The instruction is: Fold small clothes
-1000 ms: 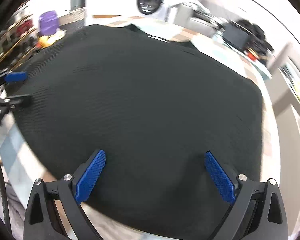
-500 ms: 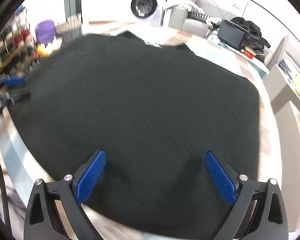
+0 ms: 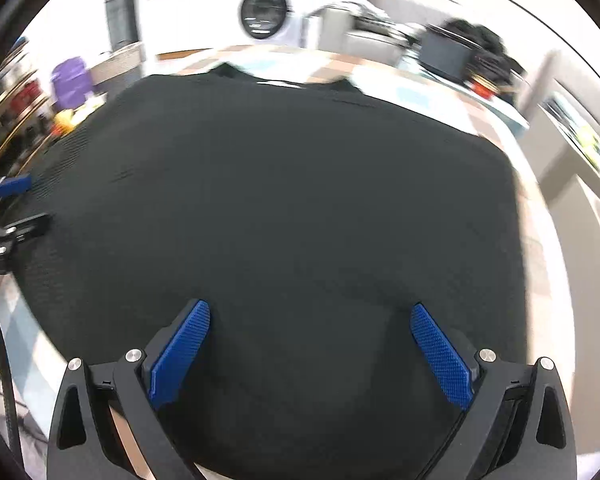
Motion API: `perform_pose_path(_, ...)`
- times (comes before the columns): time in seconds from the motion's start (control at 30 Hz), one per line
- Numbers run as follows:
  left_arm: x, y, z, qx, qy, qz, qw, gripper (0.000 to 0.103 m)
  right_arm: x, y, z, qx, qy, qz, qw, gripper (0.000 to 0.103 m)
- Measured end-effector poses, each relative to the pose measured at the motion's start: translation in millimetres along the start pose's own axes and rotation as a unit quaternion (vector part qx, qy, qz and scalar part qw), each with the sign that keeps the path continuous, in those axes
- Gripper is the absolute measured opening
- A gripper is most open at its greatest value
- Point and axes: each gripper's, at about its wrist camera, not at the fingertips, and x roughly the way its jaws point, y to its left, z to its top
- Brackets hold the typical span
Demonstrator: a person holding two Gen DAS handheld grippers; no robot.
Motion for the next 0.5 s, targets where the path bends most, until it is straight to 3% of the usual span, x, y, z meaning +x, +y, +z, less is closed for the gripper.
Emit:
perform_pose_path(0.2,2,13,4,-0.038,0.005,-0.021,0.999,0.102,-6,5,2,0.003,-0.005,0.028,1.0,0.102)
perform_pose_path(0.3,4,-2,16,-0.019,0.001,-0.036,0.9992,0.102,2,26,17,-0.015,-0.004,0.056,0.998,0.102)
perform_pose_path(0.5,37,-47,58,0.047,0.022,-0.023,0.9984,0.103,31,49,52,-0.051,0.013,0.049,0.997,0.102)
